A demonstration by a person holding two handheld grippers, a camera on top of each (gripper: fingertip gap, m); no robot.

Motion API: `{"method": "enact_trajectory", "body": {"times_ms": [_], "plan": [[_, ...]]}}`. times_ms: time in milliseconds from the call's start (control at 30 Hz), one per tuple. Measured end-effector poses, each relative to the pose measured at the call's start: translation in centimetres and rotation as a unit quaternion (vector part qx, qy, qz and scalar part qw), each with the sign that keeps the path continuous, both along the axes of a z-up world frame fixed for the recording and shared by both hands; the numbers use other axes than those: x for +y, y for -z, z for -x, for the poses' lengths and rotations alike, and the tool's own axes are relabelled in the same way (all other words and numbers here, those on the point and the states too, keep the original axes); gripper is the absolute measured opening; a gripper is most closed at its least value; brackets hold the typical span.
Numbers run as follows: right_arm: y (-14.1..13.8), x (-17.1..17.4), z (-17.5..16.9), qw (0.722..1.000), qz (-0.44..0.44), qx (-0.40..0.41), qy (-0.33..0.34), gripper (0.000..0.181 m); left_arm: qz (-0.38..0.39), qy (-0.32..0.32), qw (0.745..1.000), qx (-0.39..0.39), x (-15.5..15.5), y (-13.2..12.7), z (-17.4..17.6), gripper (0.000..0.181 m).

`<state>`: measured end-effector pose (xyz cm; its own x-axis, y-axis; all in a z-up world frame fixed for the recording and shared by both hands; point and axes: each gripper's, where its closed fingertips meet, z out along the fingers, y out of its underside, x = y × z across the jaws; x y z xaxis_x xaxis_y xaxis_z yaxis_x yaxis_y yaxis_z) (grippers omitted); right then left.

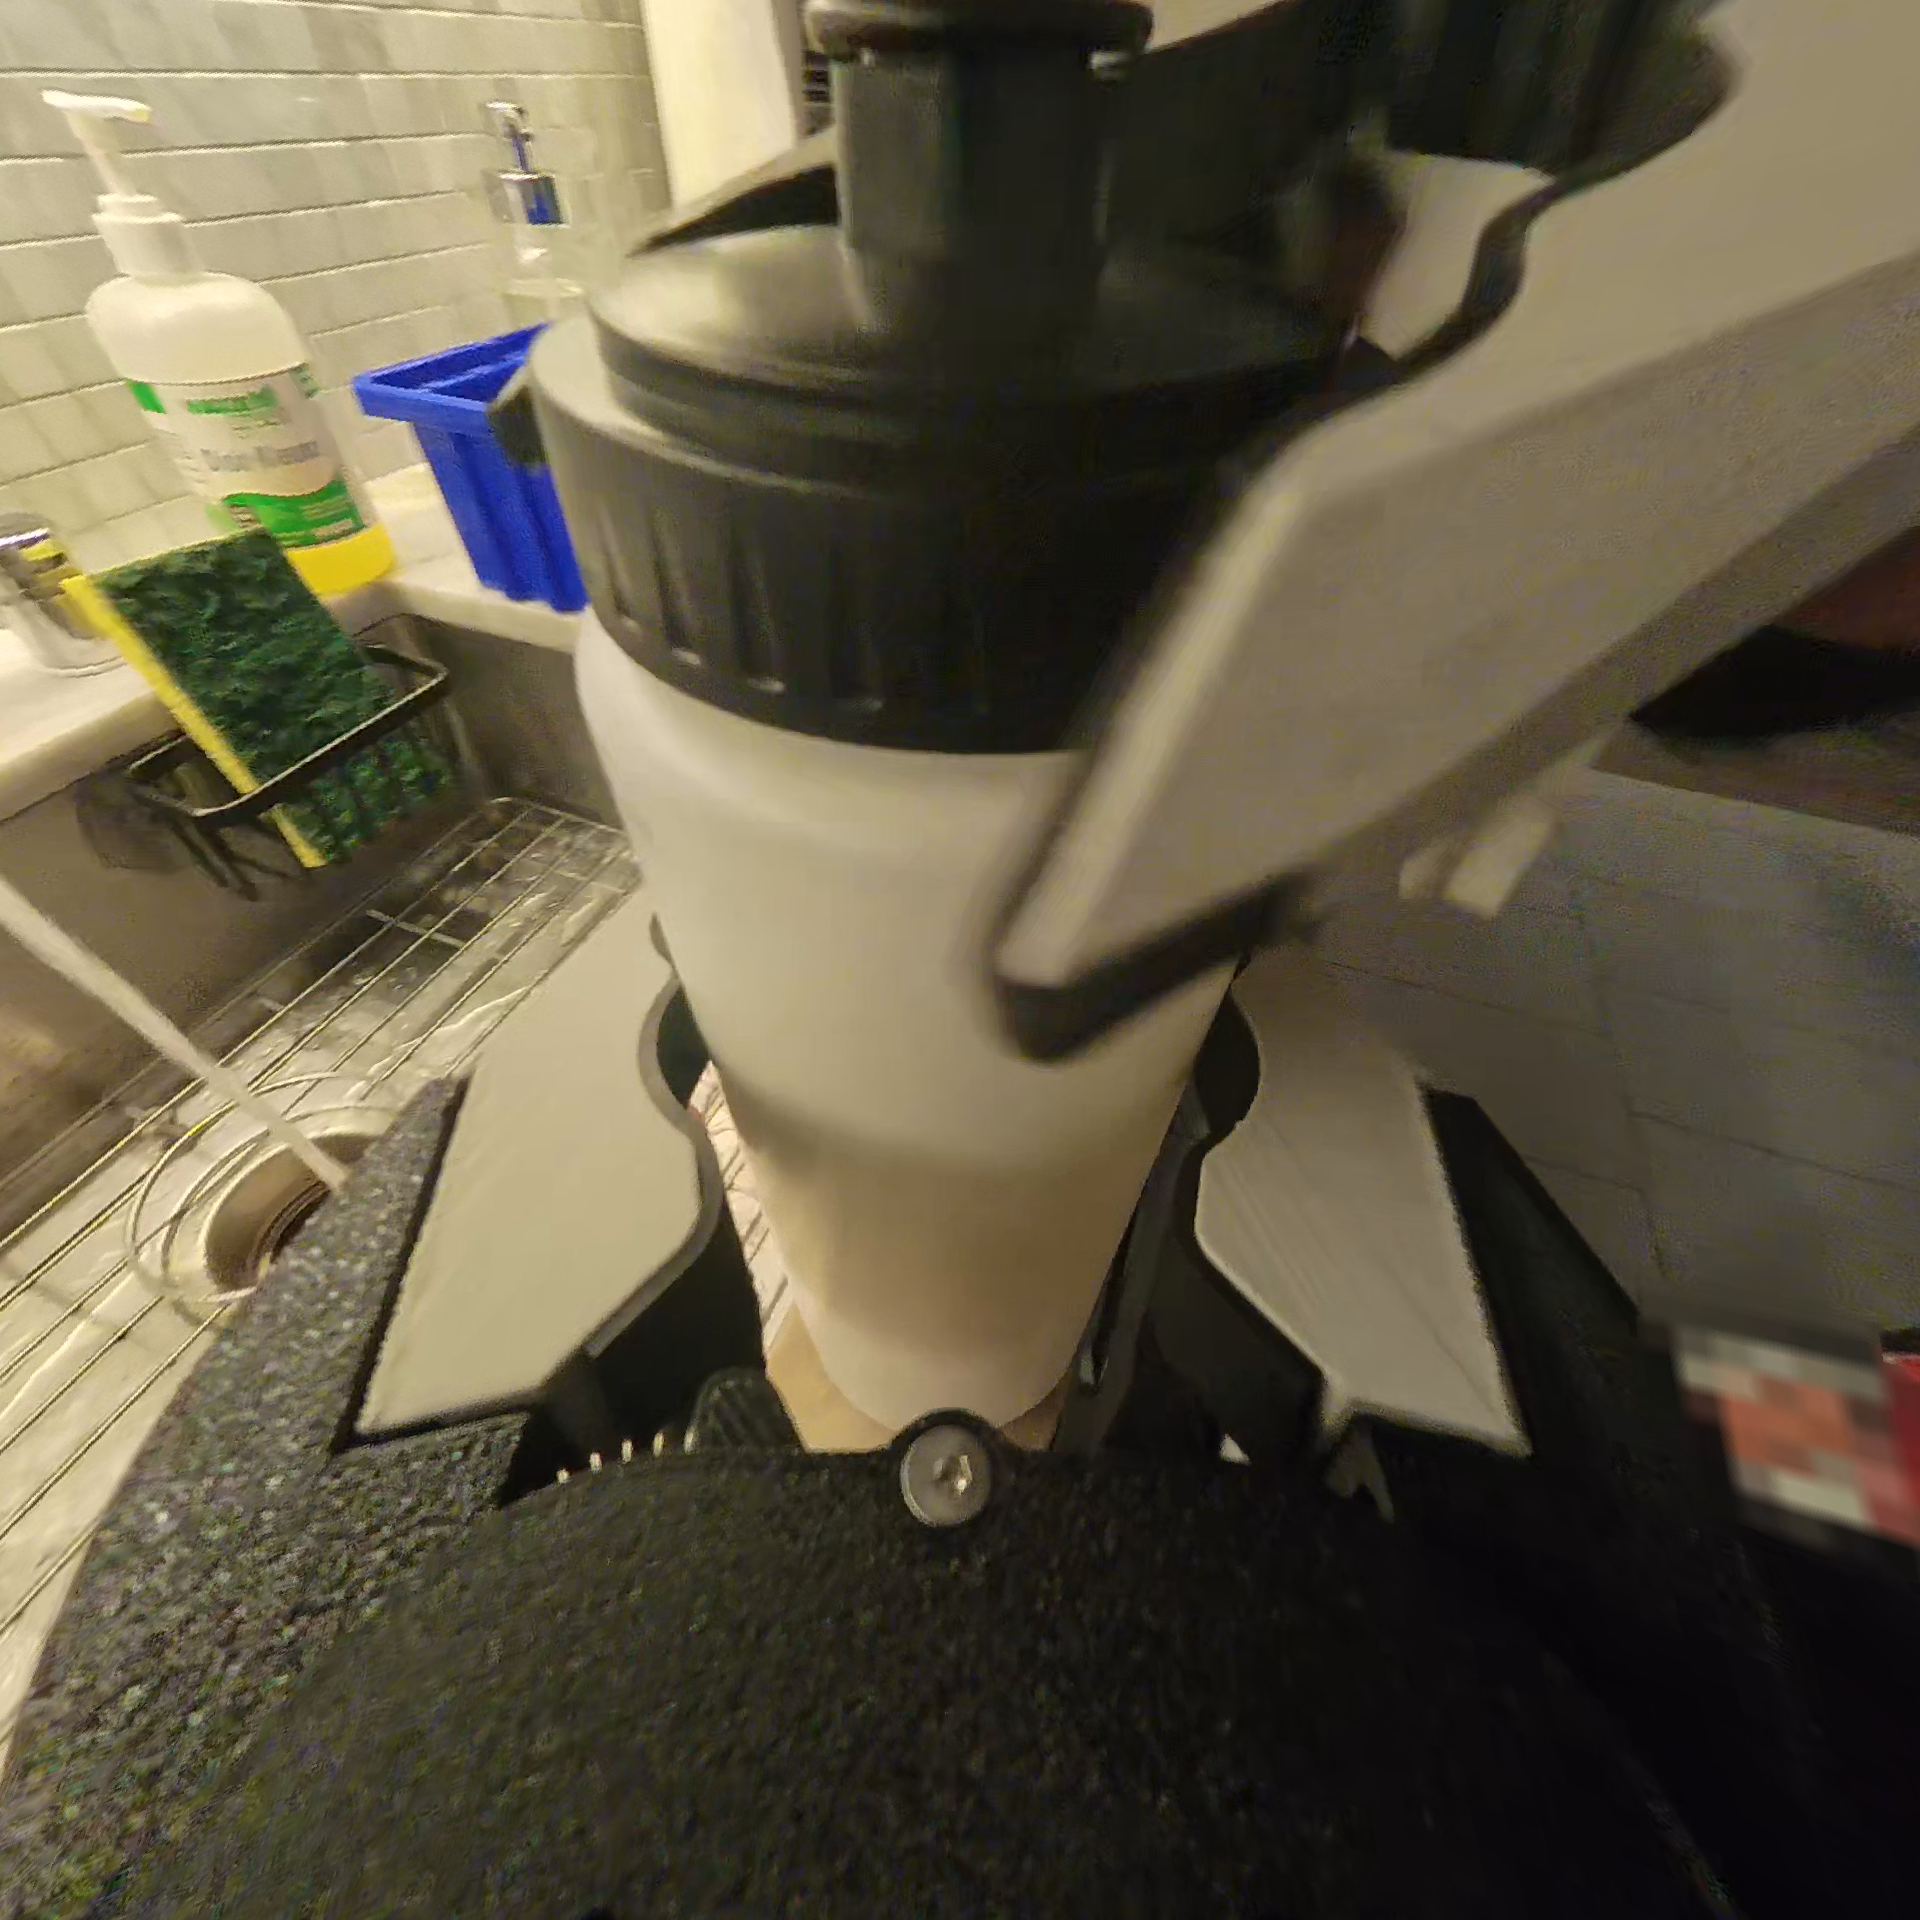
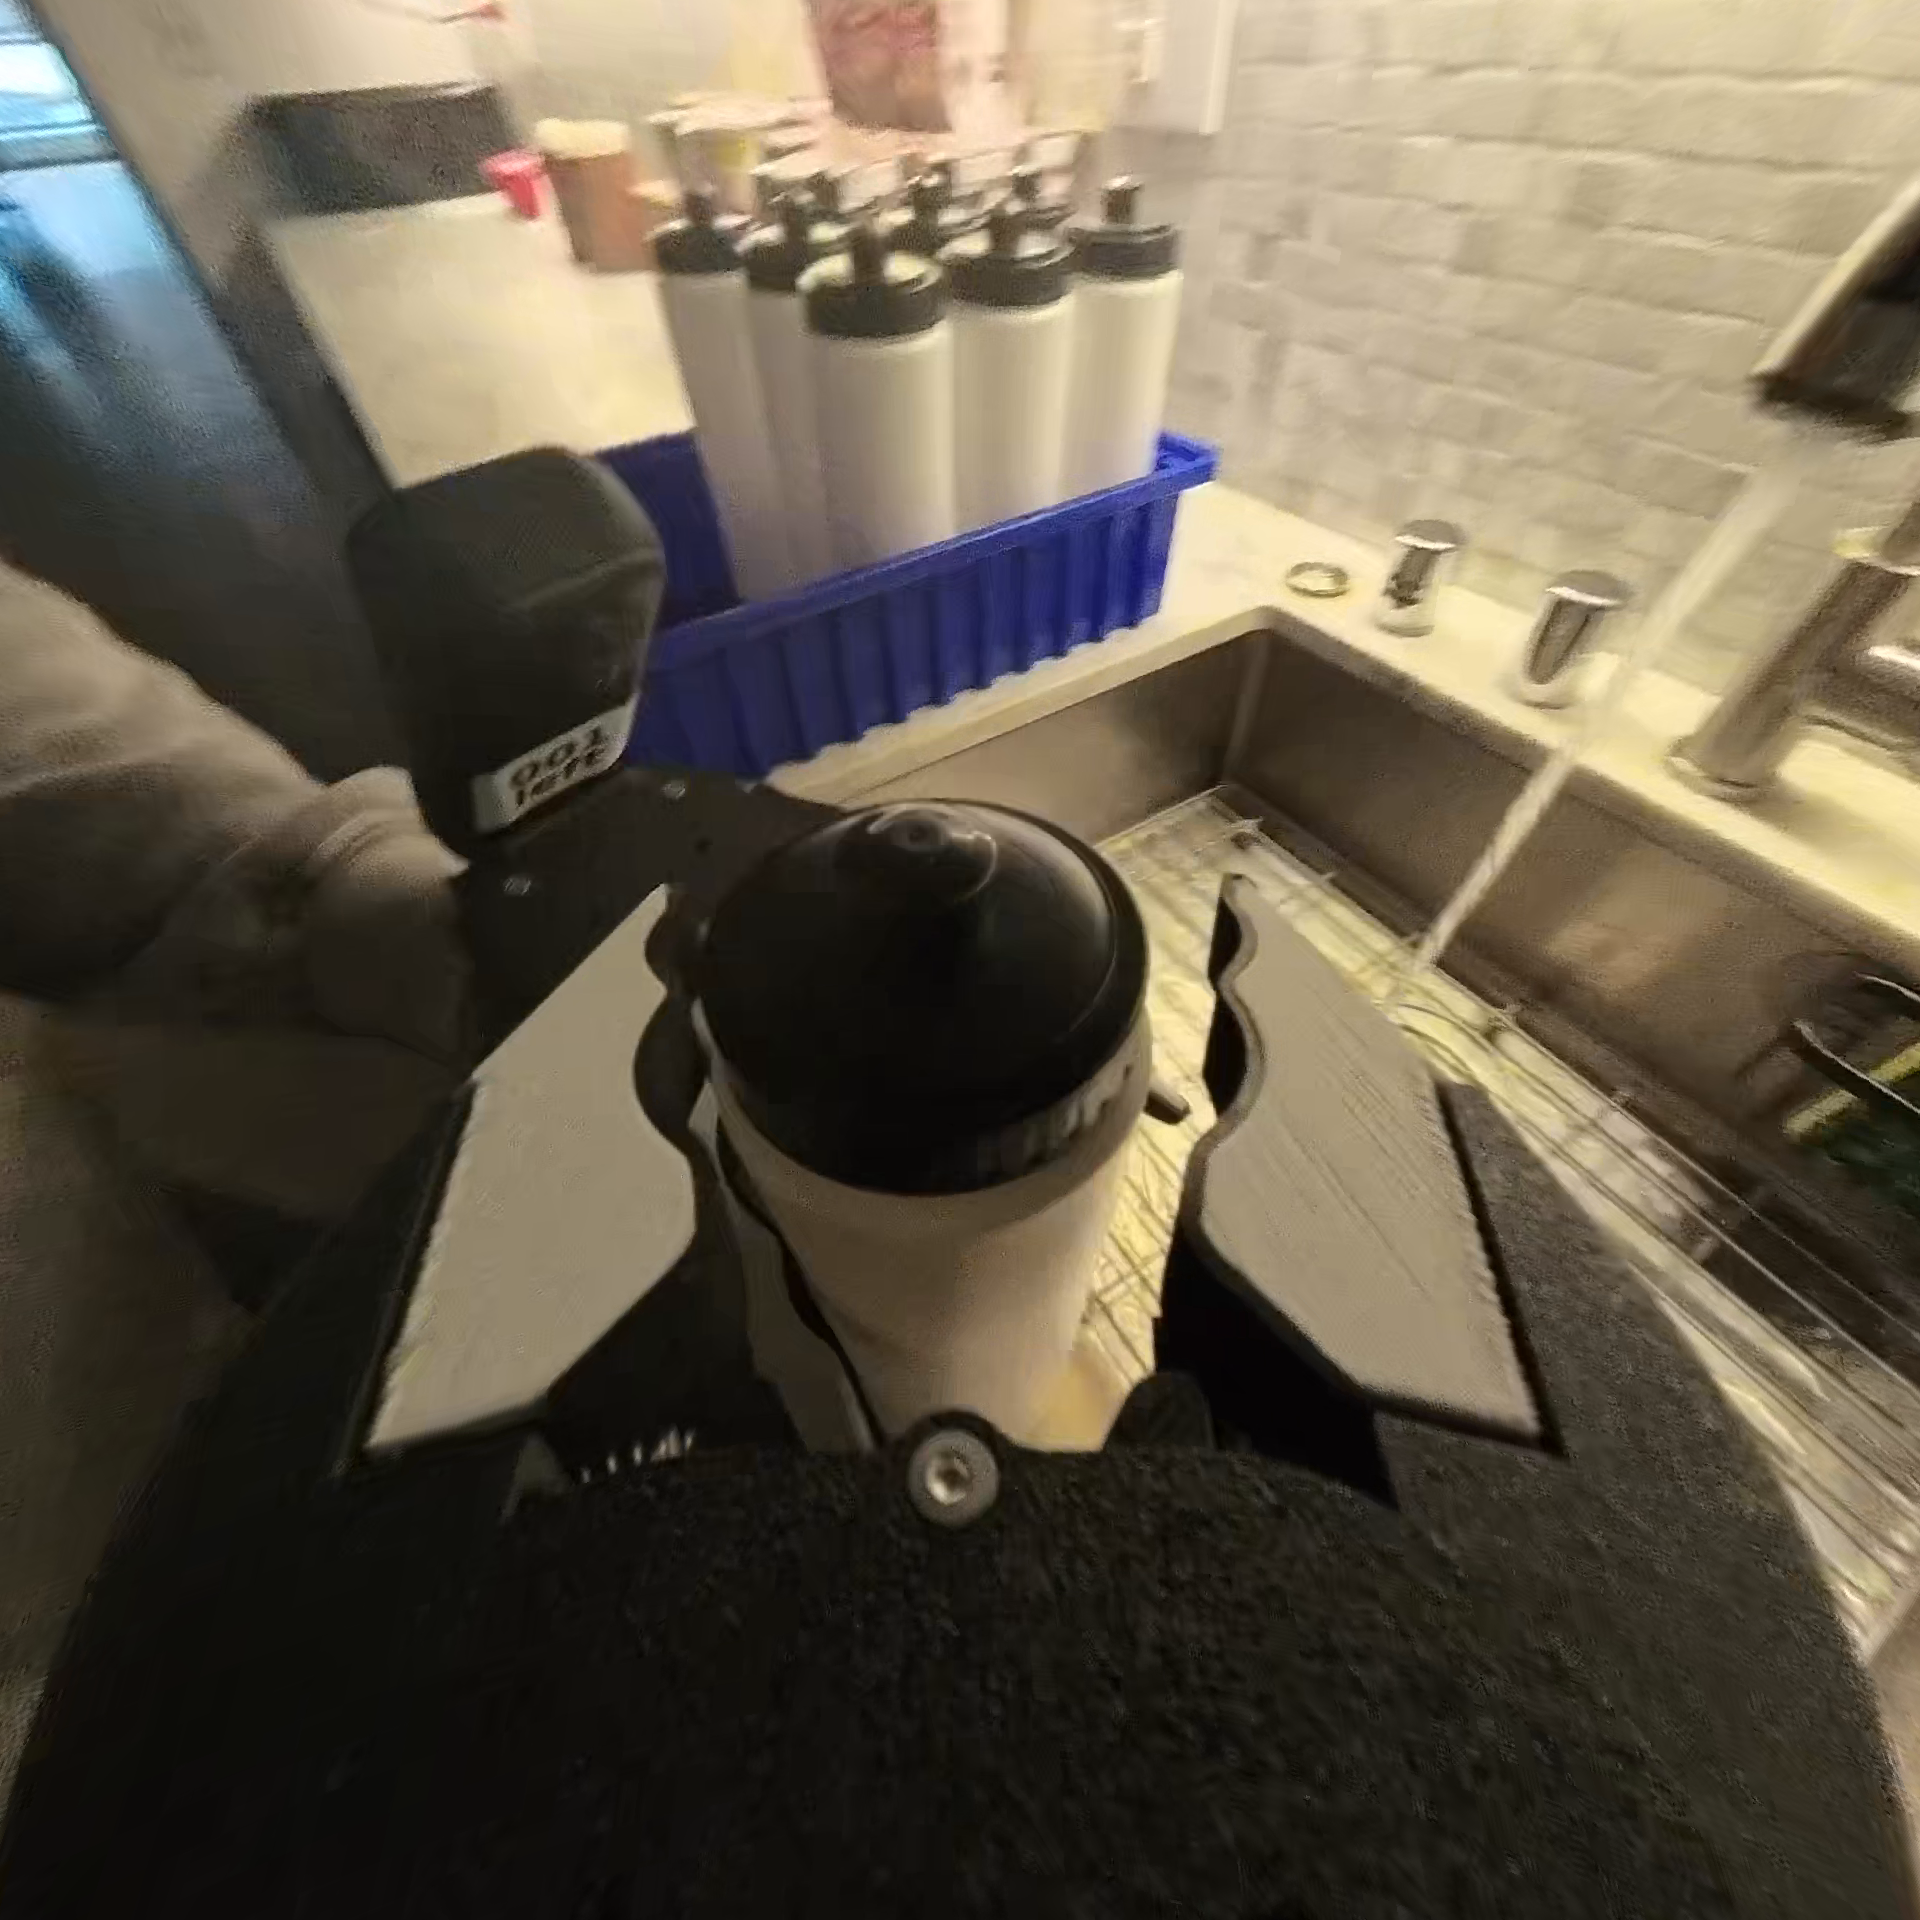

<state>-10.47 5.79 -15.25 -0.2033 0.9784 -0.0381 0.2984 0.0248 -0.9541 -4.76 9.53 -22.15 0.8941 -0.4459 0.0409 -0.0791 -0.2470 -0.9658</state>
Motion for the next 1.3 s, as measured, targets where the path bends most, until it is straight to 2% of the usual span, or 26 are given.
{"method": "enact_trajectory", "body": {"times_ms": [100, 200, 300, 500, 600, 667, 733, 833, 867, 933, 1000, 1100, 1300], "plan": [[0.5, -1.9, -0.8, 0.988, -0.016, -0.014, -0.153, 0.099, 0.004, 0.05, 0.999, 0.002, -0.3, 0.1, -0.6, 0.096], [0.5, -2.1, -0.3, 0.983, -0.027, -0.004, -0.183, 0.09, 0.011, 0.082, 0.997, 0.006, -0.5, 0.1, -0.9, 0.096], [0.2, -2.1, 0.1, 0.988, -0.015, 0.021, -0.155, 0.089, 0.011, 0.079, 0.997, 0.0, -0.7, 0.1, -0.8, 0.101], [-0.4, -0.6, -0.2, 0.997, 0.0, 0.076, 0.015, 0.088, 0.013, 0.034, 0.999, -0.013, -0.9, 0.3, -0.9, 0.088], [-0.5, 0.1, -0.4, 0.993, 0.005, 0.092, 0.076, 0.087, 0.012, 0.008, 1.0, -0.011, -0.7, 0.5, -1.1, 0.093], [-0.6, 0.4, -0.3, 0.991, 0.006, 0.096, 0.099, 0.087, 0.01, 0.004, 1.0, -0.011, -0.6, 0.5, -1.1, 0.089], [-0.7, 0.4, -0.3, 0.991, 0.008, 0.096, 0.095, 0.088, 0.006, 0.008, 1.0, -0.014, -0.6, 0.4, -1.1, 0.09], [-0.3, 0.6, -0.1, 0.996, 0.0, 0.055, 0.071, 0.089, 0.002, 0.007, 1.0, -0.023, -0.3, 0.3, -1.0, 0.095], [-0.1, 0.5, -0.1, 0.998, -0.005, 0.033, 0.058, 0.09, 0.004, 0.008, 1.0, -0.025, -0.2, 0.3, -0.9, 0.09], [-0.3, 0.4, -0.2, 0.999, -0.006, 0.004, 0.037, 0.101, -0.001, 0.018, 1.0, -0.008, -0.2, 0.4, -1.1, 0.091], [-0.3, 0.2, -0.1, 0.999, -0.006, -0.02, 0.033, 0.104, -0.002, 0.018, 1.0, -0.007, -0.2, 0.4, -1.2, 0.091], [1.6, 0.4, 0.4, 0.997, -0.042, -0.044, 0.05, 0.101, -0.007, 0.013, 1.0, -0.012, -0.1, 0.4, -1.1, 0.09], [1.4, 0.7, 0.6, 0.998, -0.019, -0.039, 0.045, 0.092, 0.0, 0.002, 1.0, -0.013, 0.2, 0.4, -0.8, 0.091]]}}
